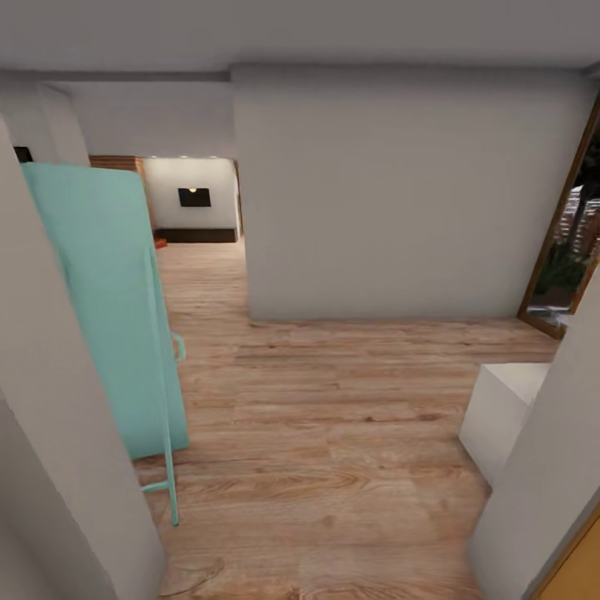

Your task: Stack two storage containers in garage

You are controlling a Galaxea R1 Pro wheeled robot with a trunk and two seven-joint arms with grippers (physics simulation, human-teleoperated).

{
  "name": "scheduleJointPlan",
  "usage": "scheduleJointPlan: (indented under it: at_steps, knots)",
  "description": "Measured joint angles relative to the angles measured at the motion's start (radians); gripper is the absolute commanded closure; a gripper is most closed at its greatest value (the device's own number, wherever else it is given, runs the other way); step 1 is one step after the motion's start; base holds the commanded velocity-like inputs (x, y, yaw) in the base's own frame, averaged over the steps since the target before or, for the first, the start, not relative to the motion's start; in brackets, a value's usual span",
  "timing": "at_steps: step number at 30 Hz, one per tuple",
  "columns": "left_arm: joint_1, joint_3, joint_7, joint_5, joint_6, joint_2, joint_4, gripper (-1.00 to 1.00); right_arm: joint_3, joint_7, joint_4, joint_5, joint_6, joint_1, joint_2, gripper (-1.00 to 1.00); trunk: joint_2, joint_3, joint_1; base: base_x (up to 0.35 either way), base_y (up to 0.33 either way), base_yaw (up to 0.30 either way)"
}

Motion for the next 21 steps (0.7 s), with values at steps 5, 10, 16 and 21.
scheduleJointPlan:
  at_steps: [5, 10, 16, 21]
  knots:
    - [0.0, -0.001, 0.0, 0.0, 0.001, 0.001, 0.0, -1.0, 0.006, 0.0, 0.0, 0.005, 0.002, 0.0, -0.003, -1.0, 0.0, 0.0, 0.0, 0.322, 0.0, 0.0]
    - [0.0, -0.001, 0.0, -0.001, 0.005, 0.0, 0.0, -1.0, 0.01, -0.001, 0.0, 0.007, 0.002, 0.0, -0.01, -1.0, 0.0, 0.0, 0.0, 0.322, 0.0, 0.0]
    - [0.0, -0.001, 0.0, 0.0, 0.005, 0.001, 0.0, -1.0, 0.011, -0.001, 0.0, 0.007, 0.001, 0.0, -0.013, -1.0, 0.0, 0.0, 0.0, 0.322, 0.0, 0.0]
    - [0.0, -0.001, -0.001, -0.001, 0.006, 0.001, 0.0, -1.0, 0.012, -0.001, 0.0, 0.008, 0.0, 0.0, -0.011, -1.0, 0.0, 0.0, 0.0, 0.322, 0.0, 0.0]
